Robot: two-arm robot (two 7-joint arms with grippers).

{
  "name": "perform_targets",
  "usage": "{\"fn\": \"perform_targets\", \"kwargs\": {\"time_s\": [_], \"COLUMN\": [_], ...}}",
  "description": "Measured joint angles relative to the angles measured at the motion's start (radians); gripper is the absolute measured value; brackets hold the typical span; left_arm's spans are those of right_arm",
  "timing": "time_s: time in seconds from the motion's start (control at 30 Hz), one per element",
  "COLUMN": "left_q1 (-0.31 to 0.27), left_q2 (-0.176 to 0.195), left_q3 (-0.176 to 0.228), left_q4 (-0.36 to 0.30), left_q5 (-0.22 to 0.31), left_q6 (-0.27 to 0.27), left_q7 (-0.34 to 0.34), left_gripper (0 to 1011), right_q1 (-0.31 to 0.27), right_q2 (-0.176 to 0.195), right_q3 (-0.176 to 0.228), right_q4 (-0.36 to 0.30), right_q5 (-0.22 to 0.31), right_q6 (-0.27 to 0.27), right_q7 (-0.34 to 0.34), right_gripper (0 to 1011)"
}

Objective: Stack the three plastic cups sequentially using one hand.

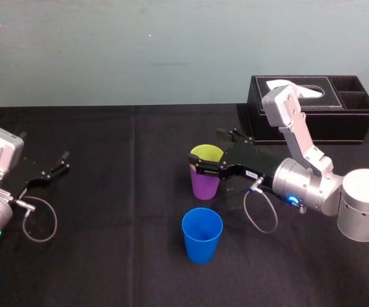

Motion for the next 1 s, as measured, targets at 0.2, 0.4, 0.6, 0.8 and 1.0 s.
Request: {"fn": "perform_targets", "kwargs": {"time_s": [0.2,0.4,0.6,0.8,1.0], "left_q1": [0.000,0.000,0.000,0.000,0.000], "left_q2": [0.000,0.000,0.000,0.000,0.000], "left_q3": [0.000,0.000,0.000,0.000,0.000], "left_q4": [0.000,0.000,0.000,0.000,0.000], "left_q5": [0.000,0.000,0.000,0.000,0.000], "left_q6": [0.000,0.000,0.000,0.000,0.000], "left_q7": [0.000,0.000,0.000,0.000,0.000], "left_gripper": [1010,1010,1010,1010,1010], "right_q1": [-0.055,-0.130,-0.208,-0.268,-0.317], "right_q2": [0.049,0.114,0.186,0.243,0.287], "right_q3": [0.027,0.071,0.106,0.130,0.139], "right_q4": [-0.078,-0.154,-0.207,-0.227,-0.229], "right_q5": [0.013,0.062,0.113,0.152,0.176], "right_q6": [-0.021,-0.052,-0.102,-0.151,-0.202], "right_q7": [0.012,0.047,0.096,0.141,0.182], "right_gripper": [1003,1003,1003,1003,1003]}}
